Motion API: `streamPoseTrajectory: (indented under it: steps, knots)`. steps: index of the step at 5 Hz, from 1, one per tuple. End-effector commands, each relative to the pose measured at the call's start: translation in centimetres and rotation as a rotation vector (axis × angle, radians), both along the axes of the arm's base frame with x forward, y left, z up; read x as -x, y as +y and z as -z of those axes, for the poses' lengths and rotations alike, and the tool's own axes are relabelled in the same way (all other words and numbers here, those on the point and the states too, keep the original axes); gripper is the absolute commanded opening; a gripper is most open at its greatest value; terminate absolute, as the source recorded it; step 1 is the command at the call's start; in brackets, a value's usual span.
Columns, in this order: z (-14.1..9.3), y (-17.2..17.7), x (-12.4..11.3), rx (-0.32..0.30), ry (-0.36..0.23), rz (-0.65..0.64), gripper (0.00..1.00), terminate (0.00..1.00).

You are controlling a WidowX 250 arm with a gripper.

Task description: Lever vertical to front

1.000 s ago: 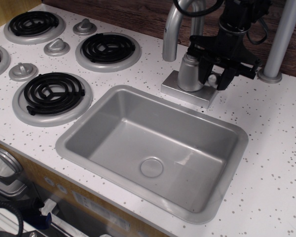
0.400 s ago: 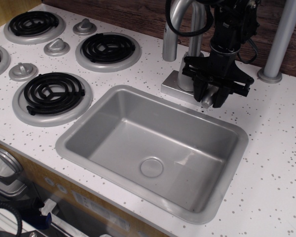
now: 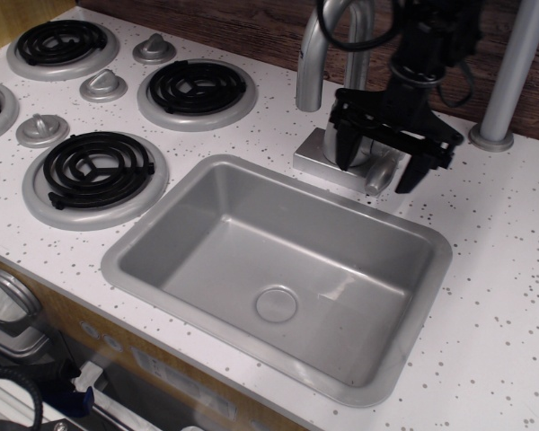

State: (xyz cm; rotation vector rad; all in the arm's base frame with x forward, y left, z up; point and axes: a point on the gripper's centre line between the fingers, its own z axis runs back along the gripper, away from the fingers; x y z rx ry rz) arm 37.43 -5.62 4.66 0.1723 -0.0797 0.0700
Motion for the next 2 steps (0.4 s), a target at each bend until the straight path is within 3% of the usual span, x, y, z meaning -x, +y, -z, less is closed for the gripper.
streamPoseTrajectory:
  steps: [1, 2]
  knots:
    - [-5.1, -1.0, 0.0, -0.018, -0.072, -0.031, 1.00, 0.00]
    - [-6.2, -1.6, 0.5, -0.063, -0.068, -0.043, 1.00, 1.00]
